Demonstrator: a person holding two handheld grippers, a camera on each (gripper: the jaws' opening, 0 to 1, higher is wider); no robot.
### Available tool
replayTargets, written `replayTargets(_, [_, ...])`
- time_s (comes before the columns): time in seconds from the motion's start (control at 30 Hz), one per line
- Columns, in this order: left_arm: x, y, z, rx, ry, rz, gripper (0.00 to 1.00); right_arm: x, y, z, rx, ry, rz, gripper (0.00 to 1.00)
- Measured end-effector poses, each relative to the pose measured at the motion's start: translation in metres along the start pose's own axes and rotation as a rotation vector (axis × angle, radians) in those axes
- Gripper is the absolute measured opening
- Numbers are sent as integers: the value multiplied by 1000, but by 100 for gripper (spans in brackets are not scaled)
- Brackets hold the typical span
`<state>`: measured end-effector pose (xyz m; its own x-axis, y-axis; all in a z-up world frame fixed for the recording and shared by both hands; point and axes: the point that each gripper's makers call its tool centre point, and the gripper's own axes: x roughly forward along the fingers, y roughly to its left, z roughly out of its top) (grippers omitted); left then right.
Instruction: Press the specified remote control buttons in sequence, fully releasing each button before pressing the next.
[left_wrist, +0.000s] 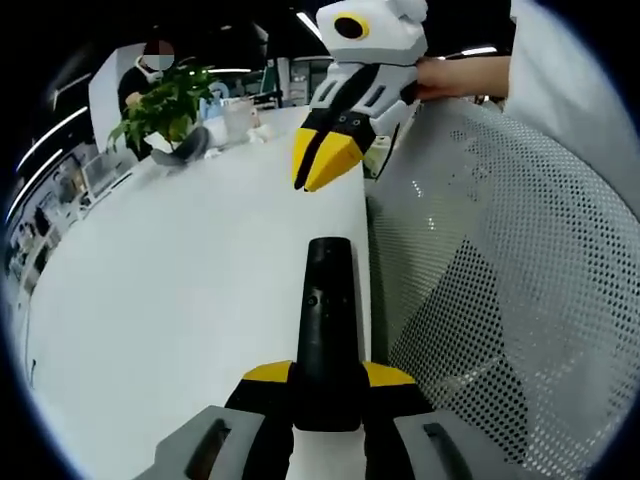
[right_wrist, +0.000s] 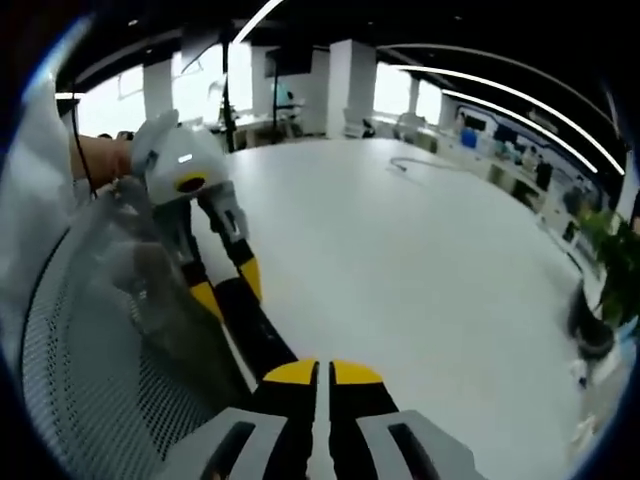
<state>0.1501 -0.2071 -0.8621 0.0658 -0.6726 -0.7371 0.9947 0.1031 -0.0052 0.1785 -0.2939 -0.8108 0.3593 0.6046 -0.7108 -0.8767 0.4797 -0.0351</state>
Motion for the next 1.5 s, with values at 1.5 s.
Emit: replayTargets(1.5, [1,1,2,-10,-84,-2,24,26,17,-35,-231,296,164,0])
